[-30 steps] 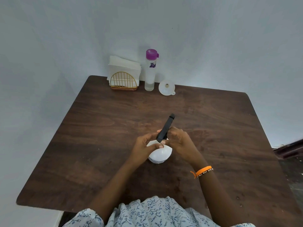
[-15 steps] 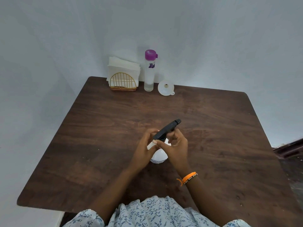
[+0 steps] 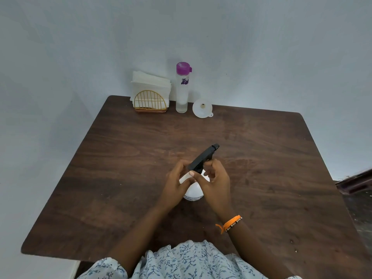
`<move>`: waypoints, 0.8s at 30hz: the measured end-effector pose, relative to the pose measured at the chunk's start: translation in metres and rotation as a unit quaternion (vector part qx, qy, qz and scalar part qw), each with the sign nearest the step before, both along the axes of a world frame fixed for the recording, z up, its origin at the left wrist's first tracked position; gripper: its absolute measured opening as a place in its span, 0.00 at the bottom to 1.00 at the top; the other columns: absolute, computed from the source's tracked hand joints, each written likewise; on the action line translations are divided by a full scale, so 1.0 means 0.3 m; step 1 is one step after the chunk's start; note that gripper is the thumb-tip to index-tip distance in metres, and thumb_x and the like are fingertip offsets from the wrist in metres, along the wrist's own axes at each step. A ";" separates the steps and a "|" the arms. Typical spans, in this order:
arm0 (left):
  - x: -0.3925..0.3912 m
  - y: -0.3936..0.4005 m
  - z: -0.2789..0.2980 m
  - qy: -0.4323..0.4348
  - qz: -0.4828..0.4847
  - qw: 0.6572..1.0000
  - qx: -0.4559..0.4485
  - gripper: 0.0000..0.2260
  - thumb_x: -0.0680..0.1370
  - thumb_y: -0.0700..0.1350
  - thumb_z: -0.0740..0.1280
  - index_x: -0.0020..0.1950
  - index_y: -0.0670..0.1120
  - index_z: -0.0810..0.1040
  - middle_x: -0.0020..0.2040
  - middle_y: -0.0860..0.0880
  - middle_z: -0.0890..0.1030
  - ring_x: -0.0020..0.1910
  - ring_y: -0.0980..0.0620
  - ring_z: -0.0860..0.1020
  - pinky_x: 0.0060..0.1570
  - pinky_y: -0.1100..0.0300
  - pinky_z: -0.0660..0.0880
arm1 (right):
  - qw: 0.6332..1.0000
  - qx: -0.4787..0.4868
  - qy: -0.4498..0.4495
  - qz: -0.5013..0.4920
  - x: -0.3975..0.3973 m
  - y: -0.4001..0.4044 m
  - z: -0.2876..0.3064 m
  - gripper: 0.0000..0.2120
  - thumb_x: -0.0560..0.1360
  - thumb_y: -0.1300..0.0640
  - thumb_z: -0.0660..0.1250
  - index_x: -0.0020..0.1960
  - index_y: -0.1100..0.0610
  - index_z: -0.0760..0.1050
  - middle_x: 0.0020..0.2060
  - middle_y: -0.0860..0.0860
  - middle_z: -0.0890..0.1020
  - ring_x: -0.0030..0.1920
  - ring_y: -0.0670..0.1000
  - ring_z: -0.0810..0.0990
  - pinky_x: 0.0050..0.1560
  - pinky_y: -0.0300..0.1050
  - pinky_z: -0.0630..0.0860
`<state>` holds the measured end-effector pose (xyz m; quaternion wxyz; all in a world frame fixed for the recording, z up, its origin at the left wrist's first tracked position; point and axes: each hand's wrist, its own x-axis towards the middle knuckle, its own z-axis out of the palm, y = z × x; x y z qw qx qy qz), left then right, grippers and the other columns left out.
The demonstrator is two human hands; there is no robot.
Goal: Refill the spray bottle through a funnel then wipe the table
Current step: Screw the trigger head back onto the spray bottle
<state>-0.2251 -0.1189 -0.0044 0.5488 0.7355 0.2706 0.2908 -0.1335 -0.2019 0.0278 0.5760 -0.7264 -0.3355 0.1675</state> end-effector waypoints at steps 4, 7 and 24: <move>-0.002 0.010 -0.011 0.009 0.002 1.000 0.005 0.11 0.72 0.46 0.67 0.52 0.45 0.76 0.48 0.50 0.82 0.48 0.55 0.80 0.48 0.58 0.78 | 1.000 -0.002 -0.019 0.016 0.000 0.000 0.016 0.16 0.71 0.65 0.71 0.51 0.46 0.74 0.47 0.43 0.79 0.45 0.41 0.77 0.45 0.33 0.72; 0.000 0.011 -0.017 0.007 0.002 1.000 0.004 0.15 0.71 0.50 0.66 0.54 0.44 0.76 0.50 0.51 0.82 0.50 0.57 0.79 0.49 0.62 0.77 | 1.000 0.003 -0.022 0.005 0.004 0.000 0.026 0.15 0.71 0.64 0.70 0.55 0.51 0.76 0.48 0.43 0.80 0.47 0.43 0.78 0.46 0.38 0.73; -0.002 0.017 -0.028 0.019 0.006 0.999 -0.040 0.13 0.68 0.53 0.69 0.51 0.52 0.77 0.49 0.55 0.83 0.51 0.56 0.80 0.51 0.60 0.78 | 0.998 -0.046 -0.049 -0.013 0.032 0.040 0.076 0.11 0.65 0.60 0.77 0.45 0.53 0.81 0.39 0.42 0.73 0.38 0.38 0.74 0.39 0.26 0.69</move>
